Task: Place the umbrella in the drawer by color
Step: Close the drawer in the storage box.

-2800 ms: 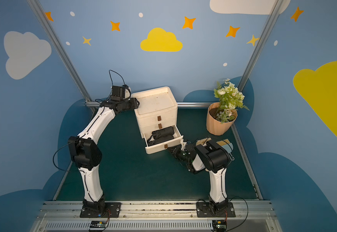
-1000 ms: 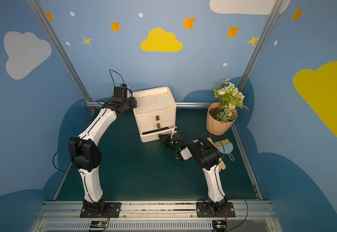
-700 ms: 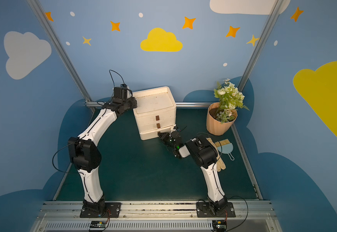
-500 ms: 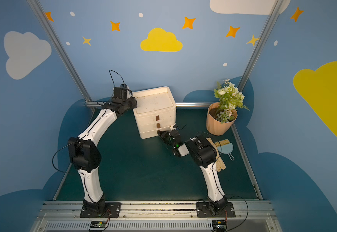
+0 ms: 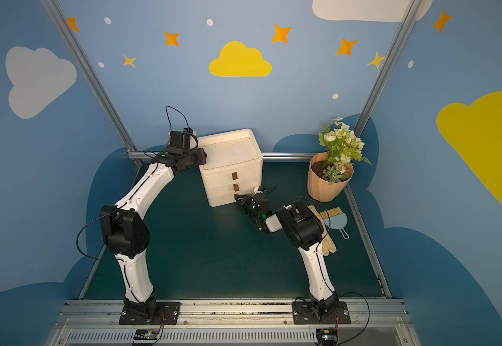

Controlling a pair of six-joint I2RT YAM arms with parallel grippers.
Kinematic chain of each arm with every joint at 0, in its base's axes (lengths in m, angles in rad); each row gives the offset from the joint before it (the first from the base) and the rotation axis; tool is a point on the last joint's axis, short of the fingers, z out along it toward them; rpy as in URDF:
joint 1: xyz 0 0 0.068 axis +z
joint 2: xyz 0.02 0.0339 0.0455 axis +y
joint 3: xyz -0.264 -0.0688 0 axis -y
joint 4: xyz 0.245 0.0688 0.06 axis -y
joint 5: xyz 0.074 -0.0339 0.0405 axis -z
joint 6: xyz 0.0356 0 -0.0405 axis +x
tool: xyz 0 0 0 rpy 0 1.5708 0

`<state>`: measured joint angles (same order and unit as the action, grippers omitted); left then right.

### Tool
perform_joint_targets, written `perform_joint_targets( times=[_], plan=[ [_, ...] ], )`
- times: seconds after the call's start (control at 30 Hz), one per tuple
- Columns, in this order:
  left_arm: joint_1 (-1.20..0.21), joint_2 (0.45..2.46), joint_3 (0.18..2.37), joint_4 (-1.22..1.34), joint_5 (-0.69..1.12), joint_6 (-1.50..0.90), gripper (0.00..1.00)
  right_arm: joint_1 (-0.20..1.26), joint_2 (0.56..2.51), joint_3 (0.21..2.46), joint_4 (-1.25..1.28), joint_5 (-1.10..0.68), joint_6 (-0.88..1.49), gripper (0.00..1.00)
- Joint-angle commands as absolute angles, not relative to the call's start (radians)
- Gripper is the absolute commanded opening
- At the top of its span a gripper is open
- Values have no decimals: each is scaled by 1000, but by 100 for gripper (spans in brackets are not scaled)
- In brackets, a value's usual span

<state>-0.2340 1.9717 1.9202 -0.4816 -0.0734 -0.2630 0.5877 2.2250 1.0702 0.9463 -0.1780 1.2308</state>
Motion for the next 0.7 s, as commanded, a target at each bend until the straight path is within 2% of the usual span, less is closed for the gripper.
perform_joint_targets(
  times=[0.0, 0.07, 0.23, 0.33, 0.4, 0.47, 0.53, 0.63, 0.67],
  plan=[
    [-241, 1899, 1925, -535, -32, -230, 55, 586, 2119, 1008, 976, -150, 1198, 43],
    [-236, 1875, 1949, -563, -39, -220, 60, 587, 2056, 944, 974, -141, 1181, 48],
    [-229, 1760, 1938, -571, -46, -175, 84, 561, 1856, 740, 965, -182, 1100, 59],
    [-228, 1652, 1864, -570, -50, -149, 89, 511, 1704, 568, 950, -220, 1061, 61],
    [-228, 1552, 1763, -547, -64, -146, 91, 480, 1587, 481, 921, -244, 984, 67],
    [-227, 1426, 1606, -485, -83, -154, 94, 439, 1437, 436, 767, -292, 905, 71],
    [-226, 1293, 1432, -410, -105, -177, 97, 413, 1274, 445, 496, -293, 800, 75],
    [-220, 1107, 1195, -326, -153, -238, 100, 408, 1022, 526, 37, -146, 629, 84],
    [-219, 1054, 1128, -312, -180, -260, 100, 405, 951, 542, -45, -102, 553, 86]
  ],
)
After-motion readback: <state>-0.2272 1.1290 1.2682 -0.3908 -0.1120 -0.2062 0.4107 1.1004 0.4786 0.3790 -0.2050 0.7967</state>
